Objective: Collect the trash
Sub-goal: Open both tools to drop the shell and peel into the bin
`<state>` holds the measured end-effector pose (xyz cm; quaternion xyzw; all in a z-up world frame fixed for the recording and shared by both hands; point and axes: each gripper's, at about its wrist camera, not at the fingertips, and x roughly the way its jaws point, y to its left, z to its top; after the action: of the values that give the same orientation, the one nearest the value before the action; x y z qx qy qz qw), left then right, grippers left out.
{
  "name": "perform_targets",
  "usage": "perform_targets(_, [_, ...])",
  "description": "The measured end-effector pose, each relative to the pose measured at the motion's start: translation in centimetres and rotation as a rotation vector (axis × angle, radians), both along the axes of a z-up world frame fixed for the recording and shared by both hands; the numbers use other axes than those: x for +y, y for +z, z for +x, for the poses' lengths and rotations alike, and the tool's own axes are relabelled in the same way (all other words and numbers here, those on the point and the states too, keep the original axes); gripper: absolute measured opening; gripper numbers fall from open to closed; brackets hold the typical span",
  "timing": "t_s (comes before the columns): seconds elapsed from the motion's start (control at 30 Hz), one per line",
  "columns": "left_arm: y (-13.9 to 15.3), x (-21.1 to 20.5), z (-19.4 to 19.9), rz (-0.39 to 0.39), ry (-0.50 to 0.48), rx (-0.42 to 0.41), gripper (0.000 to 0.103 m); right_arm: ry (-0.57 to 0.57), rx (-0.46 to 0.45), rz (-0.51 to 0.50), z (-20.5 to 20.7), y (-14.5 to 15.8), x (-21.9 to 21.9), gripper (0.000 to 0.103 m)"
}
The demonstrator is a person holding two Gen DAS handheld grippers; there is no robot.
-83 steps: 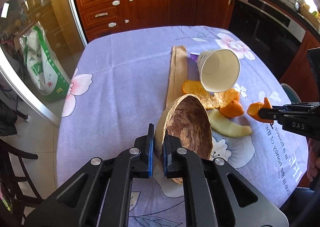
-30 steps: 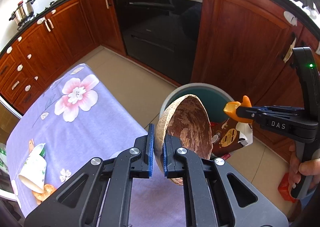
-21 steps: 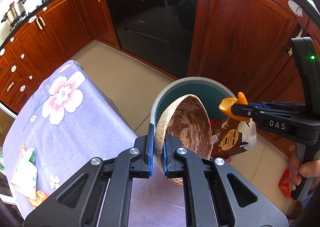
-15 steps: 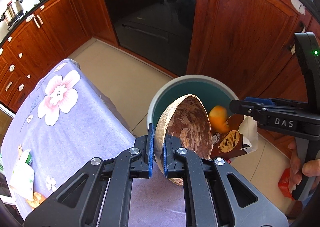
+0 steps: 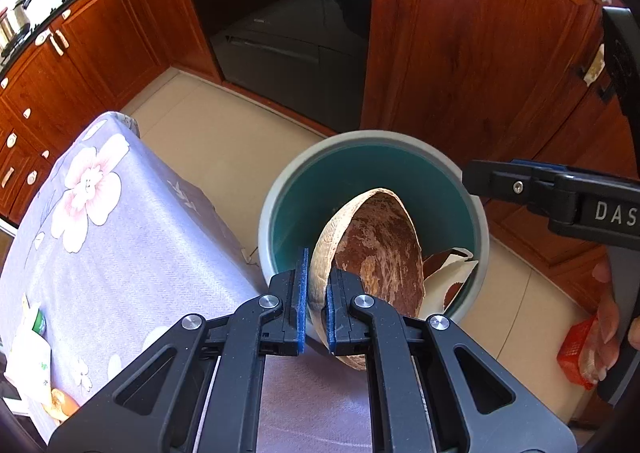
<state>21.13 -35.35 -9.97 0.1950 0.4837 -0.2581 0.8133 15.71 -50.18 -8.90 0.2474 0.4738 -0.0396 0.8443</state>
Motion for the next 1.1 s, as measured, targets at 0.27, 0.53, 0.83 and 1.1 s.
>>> perform_targets(0.27, [-1.0,-1.5,1.0,0.011,-0.006,0.008,0.008,-0.006,0.012,0.001,0.0,-0.3,-0.2,0.074])
perform_targets(0.53, [-0.9,-1.5,0.6,0.003,-0.005,0.010,0.051,-0.021,0.014,-0.019,-0.1,0.0,-0.5,0.079])
perform_targets(0.83, [-0.1,-0.3,0.0,0.022,0.012,-0.039,0.060,-0.028,0.029,-0.005,-0.1,-0.4,-0.2,0.081])
perform_targets(1.1, [0.9,0.4,-0.6,0.005,0.025,-0.043,0.065,-0.019,0.040,-0.011,0.0,-0.1,0.6,0.084])
